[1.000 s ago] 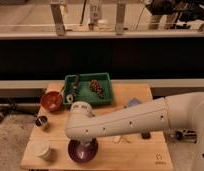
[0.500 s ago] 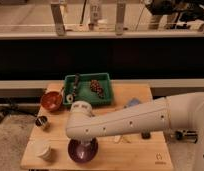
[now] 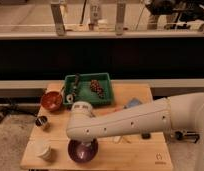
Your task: Wipe purple bowl with towel
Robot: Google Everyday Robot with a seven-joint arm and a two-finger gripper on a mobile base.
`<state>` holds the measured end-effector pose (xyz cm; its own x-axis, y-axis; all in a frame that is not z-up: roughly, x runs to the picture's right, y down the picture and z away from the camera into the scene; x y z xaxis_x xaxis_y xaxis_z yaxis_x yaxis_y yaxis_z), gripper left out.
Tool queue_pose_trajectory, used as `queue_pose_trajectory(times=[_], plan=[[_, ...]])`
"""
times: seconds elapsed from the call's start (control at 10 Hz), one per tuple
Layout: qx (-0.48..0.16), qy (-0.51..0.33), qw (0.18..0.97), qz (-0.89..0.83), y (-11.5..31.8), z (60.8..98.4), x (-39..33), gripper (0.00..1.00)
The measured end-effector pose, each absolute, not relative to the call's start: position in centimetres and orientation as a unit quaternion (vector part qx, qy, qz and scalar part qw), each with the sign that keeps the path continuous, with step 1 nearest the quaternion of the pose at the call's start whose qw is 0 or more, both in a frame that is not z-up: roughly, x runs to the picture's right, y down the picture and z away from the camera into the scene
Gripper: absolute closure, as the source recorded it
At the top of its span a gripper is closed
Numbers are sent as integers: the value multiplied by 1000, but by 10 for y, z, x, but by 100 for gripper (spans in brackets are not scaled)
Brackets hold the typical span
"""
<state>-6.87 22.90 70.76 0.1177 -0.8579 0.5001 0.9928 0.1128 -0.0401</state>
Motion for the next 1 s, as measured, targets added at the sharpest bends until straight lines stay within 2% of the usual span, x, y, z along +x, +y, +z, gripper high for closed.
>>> queue_pose_trajectory(times=[0.1,0.3,1.0], plan=[[-188,-182,723,-640,229,707,-69,95],[-195,-193,722,-636,236,718,-68,100],[-211,-231,712,-629,264,761,-71,100]])
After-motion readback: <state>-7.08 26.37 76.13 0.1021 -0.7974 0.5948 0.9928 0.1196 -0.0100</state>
